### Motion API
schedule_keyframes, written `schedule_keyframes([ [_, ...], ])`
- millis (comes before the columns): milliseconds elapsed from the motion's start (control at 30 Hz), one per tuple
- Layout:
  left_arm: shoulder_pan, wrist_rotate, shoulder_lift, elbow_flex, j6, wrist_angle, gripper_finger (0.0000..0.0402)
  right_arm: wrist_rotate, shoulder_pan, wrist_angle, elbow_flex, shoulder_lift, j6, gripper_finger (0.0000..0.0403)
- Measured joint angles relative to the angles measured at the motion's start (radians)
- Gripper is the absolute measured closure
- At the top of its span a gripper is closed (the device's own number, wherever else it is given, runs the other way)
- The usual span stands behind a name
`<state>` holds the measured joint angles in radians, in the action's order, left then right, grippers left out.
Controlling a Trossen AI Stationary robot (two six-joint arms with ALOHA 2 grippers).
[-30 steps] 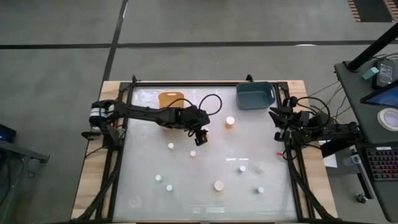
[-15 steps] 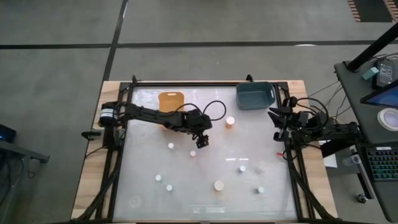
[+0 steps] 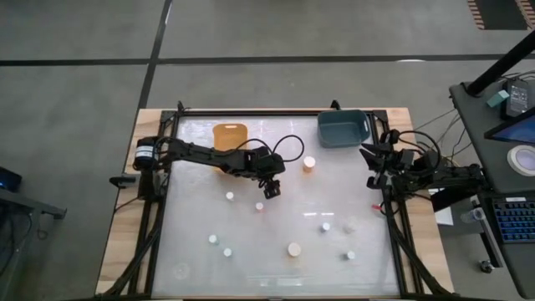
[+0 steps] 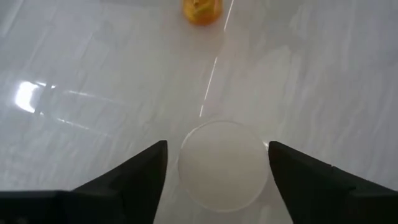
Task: Pick and place medicine bottles into bin by pill shape (circle, oval)
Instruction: Put the orange bottle pill into the yellow bin
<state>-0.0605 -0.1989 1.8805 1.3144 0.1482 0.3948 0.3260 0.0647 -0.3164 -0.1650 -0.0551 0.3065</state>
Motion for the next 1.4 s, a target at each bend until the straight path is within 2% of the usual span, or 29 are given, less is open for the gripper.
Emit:
schedule_keyframes([
  [267,0.003,-0.002,-0.002,0.000,0.001,0.002,0.0214,0.013,0.000,0.000,0.000,0.000,0.000,0.0335],
  [600,0.021,0.000,-0.022,0.027,-0.002,0.028,0.0205,0.017,0.000,0.005,0.000,0.000,0.003,0.0335],
  [767,0.023,-0.034,-0.098,0.051,-0.006,0.078,0.0204,0.017,0.000,0.005,0.000,0.000,0.003,0.0335],
  [1067,-0.021,-0.211,-0.308,0.031,0.029,0.193,0.0203,0.015,0.000,0.008,0.000,0.000,0.001,0.0335],
  [1400,-0.144,-0.288,-0.491,-0.094,0.232,0.223,0.0203,0.015,0.000,0.013,0.000,-0.001,-0.001,0.0335],
])
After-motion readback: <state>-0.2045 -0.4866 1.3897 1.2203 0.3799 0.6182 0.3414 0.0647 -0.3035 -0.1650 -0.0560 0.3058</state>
